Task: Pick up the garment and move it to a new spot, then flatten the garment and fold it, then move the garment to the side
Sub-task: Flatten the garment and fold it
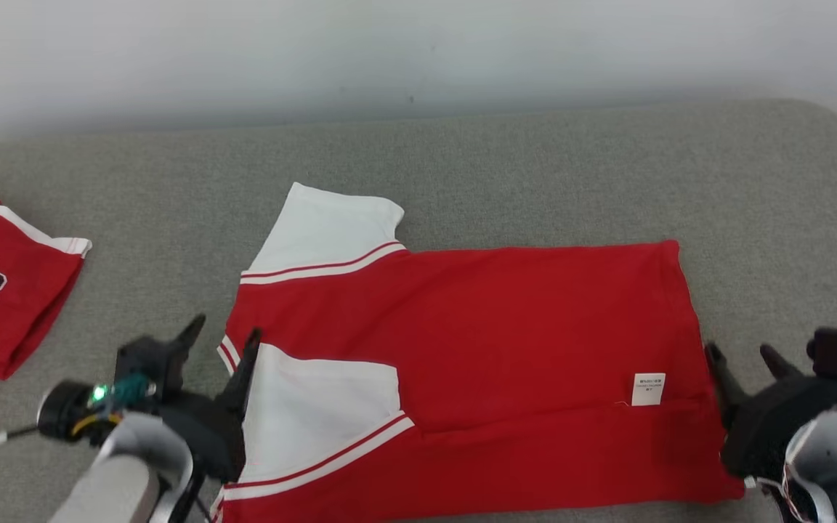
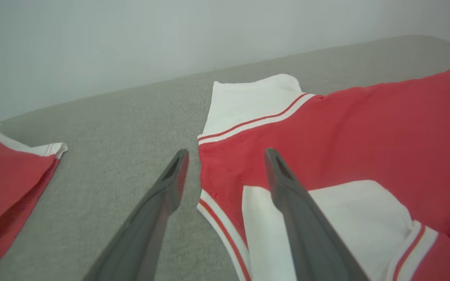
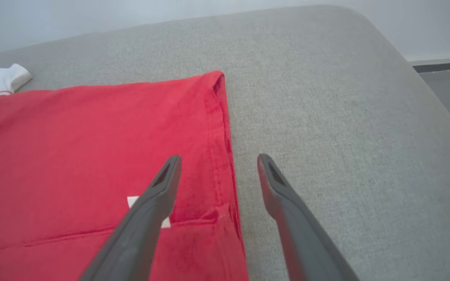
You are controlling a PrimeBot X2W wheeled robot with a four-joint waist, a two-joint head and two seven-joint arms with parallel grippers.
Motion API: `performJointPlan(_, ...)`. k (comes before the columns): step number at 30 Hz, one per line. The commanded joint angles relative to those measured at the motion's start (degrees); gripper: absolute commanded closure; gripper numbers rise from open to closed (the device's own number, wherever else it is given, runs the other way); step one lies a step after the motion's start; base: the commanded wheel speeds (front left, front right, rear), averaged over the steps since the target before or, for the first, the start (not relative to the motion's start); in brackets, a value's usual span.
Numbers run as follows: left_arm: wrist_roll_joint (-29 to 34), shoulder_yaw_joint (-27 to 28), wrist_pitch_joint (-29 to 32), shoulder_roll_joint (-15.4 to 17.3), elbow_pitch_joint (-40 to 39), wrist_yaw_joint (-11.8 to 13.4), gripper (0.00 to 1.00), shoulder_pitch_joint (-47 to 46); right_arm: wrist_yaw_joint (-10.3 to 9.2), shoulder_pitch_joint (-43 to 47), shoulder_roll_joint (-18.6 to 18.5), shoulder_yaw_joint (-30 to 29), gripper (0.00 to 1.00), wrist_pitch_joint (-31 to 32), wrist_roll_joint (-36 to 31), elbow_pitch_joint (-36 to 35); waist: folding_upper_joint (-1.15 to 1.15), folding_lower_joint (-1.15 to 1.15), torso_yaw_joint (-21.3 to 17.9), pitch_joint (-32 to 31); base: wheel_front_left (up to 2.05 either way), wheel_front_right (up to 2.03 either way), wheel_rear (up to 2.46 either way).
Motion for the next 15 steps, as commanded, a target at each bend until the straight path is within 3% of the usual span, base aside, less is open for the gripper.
performJointPlan(1, 1.08, -0.46, 2.2, -1.11, 1.6, -0.97, 0.0, -6.09, 0.06, -3.84, -0.73, 1.92, 0.0, 0.63, -0.58, -1.2, 0.0, 0.0, -1.89, 4.47, 0.0, 0.0, 0.0)
performJointPlan(10, 1.62, -0.65, 8.98, -2.63, 15.54, -4.32, 0.0, -26.25, 0.06, -17.74, -1.91, 12.37, 0.0, -1.09, 0.45, -1.22, 0.0, 0.0, -8.17, 14.09, 0.0, 0.0, 0.0)
performJointPlan(15, 2.01, -0.22, 10.53, -2.17, 22.95, -5.22, 0.0, -33.85, 0.06, -21.65, -1.99, 15.2, 0.0, -3.86, 1.74, -2.02, 0.0, 0.0, -11.16, 18.83, 0.0, 0.0, 0.0)
